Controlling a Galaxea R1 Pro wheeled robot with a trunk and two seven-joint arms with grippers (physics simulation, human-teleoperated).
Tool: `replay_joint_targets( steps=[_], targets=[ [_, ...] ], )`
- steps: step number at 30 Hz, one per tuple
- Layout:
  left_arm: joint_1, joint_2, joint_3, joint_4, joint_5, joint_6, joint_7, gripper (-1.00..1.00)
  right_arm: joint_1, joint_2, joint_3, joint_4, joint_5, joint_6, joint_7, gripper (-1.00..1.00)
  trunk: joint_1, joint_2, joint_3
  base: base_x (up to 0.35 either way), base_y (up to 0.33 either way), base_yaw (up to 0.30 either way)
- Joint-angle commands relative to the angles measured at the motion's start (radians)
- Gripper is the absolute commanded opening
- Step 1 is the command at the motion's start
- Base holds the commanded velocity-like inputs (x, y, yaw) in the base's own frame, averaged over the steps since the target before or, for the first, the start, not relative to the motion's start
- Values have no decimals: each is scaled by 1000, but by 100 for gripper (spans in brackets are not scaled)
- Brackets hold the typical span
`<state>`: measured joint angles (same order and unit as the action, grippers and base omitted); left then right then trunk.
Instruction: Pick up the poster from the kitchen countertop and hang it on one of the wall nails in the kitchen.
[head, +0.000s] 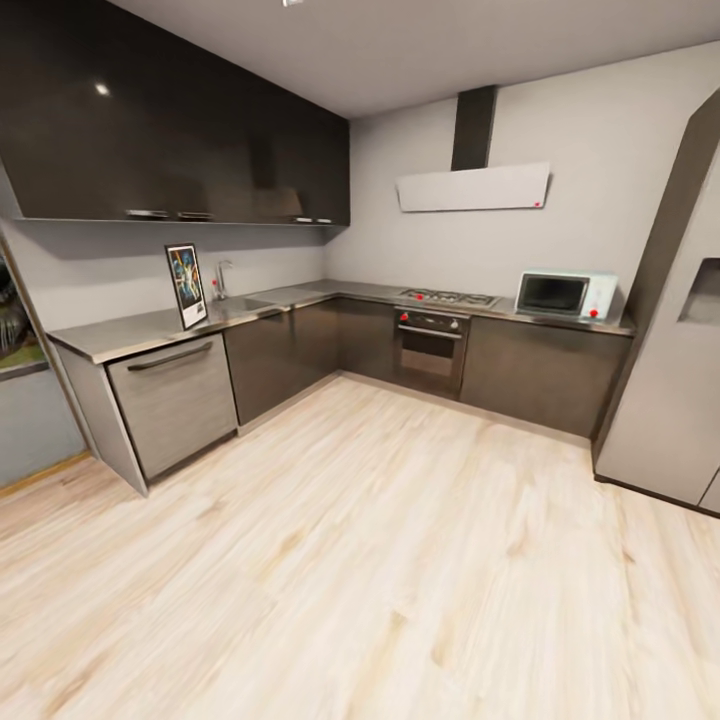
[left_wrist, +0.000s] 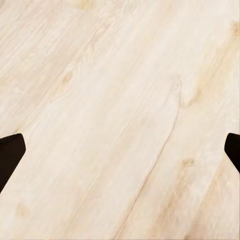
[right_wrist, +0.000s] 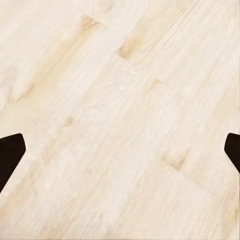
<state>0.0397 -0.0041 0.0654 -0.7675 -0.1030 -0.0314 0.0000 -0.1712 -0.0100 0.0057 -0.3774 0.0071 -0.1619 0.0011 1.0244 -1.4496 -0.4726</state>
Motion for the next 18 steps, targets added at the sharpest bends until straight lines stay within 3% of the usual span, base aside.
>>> replay_joint_targets(
  steps=[1,7,18],
  targets=[
    [0,0,2,-1,-10,-2,0,100,-1,0,1,1,1,-3,0,100,1,0,-1,327,-97,0],
    [0,0,2,-1,-10,-2,0,100,0,2,0,1,1,-4,-1,100,1,0,-1,327,-100,61],
    [0,0,2,-1,-10,-2,0,100,-1,2,0,2,-1,-5,-4,100,1,0,-1,327,-118,261]
  ],
)
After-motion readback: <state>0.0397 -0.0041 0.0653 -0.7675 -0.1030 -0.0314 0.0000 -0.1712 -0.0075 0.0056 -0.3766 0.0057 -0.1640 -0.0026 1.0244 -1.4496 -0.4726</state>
